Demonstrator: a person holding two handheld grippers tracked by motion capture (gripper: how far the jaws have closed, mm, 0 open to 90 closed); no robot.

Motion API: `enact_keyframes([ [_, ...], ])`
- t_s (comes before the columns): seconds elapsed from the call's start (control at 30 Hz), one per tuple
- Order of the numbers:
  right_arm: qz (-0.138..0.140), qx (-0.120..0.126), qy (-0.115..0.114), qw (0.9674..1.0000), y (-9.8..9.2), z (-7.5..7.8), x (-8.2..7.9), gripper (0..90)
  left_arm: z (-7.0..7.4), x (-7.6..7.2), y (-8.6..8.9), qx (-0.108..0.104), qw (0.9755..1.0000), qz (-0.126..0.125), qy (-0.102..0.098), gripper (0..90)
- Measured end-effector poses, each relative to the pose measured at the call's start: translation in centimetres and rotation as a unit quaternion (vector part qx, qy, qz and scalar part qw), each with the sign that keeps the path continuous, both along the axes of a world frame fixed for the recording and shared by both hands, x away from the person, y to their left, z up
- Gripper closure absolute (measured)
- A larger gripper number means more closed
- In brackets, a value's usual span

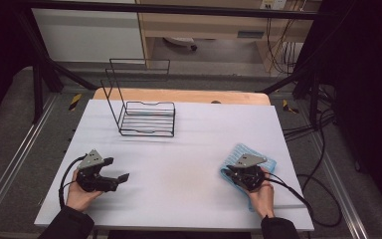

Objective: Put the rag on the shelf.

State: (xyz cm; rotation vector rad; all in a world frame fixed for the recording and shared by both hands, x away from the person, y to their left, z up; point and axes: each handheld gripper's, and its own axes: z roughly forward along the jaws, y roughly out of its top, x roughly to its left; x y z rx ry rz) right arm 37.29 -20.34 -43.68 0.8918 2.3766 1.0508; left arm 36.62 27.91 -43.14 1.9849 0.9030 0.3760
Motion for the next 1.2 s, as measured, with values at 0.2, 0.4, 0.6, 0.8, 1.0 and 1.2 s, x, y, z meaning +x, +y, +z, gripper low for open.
enact_keyframes([
  [0.2, 0.023, 0.018, 0.001, 0.9996, 1.6, 0.6, -0.2, 79.3, 0.0, 0.0, 0.1, 0.002, 1.0, 0.001, 0.0, 10.0],
  [0.4, 0.039, 0.027, 0.007, 0.9989, 3.2, 0.8, -0.2, 79.2, 0.0, 0.0, 0.0, 0.005, 1.0, 0.003, 0.001, 10.1],
  [0.6, 0.044, 0.041, 0.012, 0.9981, 4.3, 1.1, -0.2, 79.2, 0.0, 0.0, 0.0, 0.007, 1.0, 0.004, 0.003, 10.2],
  [0.8, 0.053, 0.05, 0.022, 0.9971, 6.0, 1.4, -0.1, 79.2, -0.1, 0.1, 0.0, 0.006, 1.0, 0.005, 0.005, 10.4],
  [1.0, 0.067, 0.054, 0.029, 0.9959, 8.3, 1.4, 0.1, 79.1, -0.1, 0.0, 0.1, 0.007, 1.0, 0.005, 0.004, 10.5],
  [1.2, 0.076, 0.057, 0.031, 0.995, 10.0, 1.3, 0.3, 79.2, 0.0, 0.1, 0.1, 0.007, 1.0, 0.006, 0.004, 10.5],
])
